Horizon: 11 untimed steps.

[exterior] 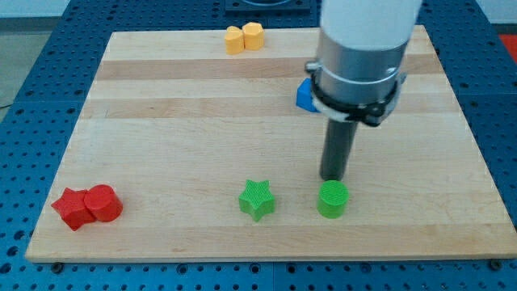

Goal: Push the green circle into the green star

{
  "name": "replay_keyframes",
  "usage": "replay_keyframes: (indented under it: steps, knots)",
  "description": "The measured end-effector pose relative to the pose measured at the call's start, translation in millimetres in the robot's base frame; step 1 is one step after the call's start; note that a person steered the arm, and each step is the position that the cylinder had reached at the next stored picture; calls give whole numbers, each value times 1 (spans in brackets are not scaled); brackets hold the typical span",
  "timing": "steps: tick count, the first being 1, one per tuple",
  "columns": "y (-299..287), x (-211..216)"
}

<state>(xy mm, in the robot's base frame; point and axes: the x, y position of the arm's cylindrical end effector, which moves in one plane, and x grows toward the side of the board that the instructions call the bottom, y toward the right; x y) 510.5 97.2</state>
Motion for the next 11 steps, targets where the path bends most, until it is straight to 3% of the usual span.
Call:
replay_keyframes:
  steps: [1,2,4,5,6,9,11]
  knots:
    - [58,-4]
    - [64,26]
    - [-30,48]
    - [-57,48]
    - [-49,48]
    - [21,-2]
    - [21,-2]
